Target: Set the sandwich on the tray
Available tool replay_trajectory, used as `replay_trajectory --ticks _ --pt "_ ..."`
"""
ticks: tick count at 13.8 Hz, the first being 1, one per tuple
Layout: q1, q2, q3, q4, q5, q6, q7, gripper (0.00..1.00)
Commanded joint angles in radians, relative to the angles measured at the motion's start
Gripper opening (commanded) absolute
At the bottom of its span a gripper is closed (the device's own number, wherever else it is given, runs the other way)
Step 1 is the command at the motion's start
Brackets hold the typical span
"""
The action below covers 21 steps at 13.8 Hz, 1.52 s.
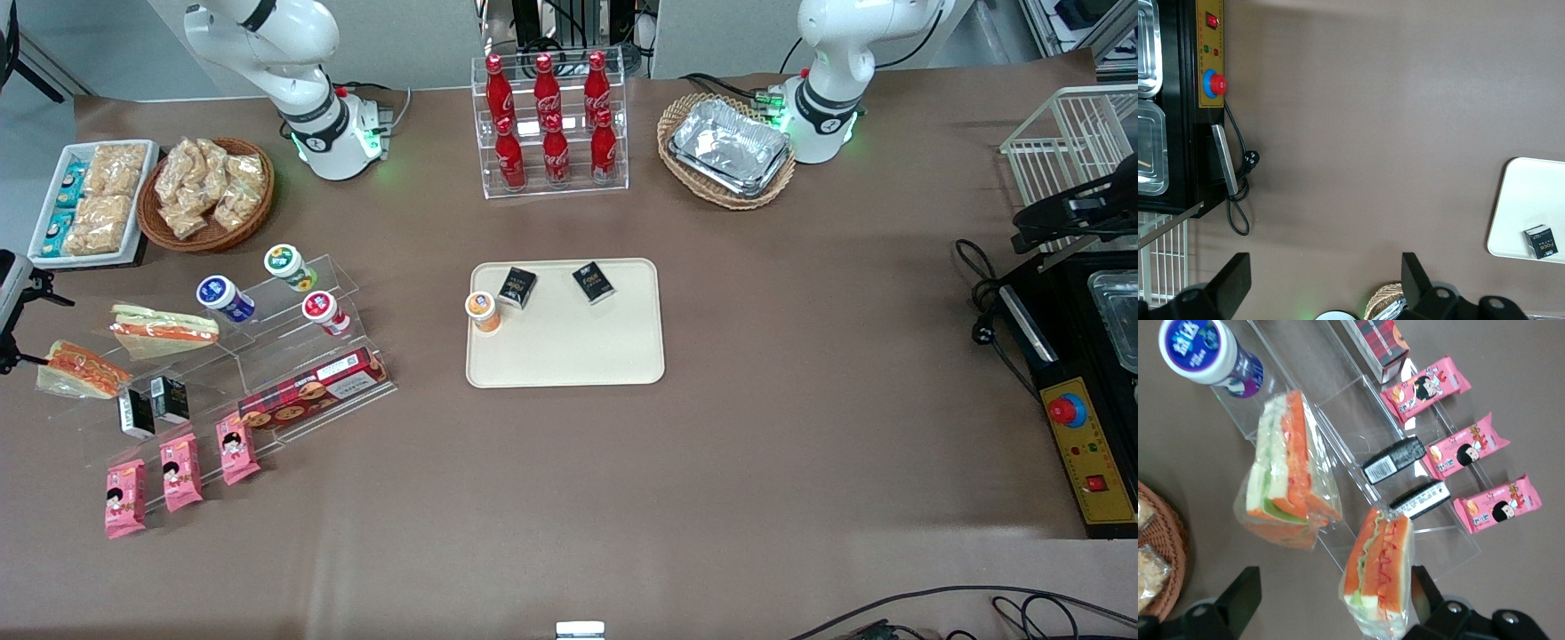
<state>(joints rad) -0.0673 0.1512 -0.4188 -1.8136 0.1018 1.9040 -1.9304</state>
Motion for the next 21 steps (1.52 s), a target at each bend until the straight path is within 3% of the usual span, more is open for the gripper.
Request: replay_trajectory --ticks 1,14,21 --pt "-0.028 0.019 -0.003 -0.007 0.027 0.042 -0.029 1.00" --pt "-0.049 0.125 -0.021 -0.006 0.079 0.173 -0.016 1.00" --pt "-0.049 0.194 -0.023 -0.006 0.151 0.199 -0.016 1.00"
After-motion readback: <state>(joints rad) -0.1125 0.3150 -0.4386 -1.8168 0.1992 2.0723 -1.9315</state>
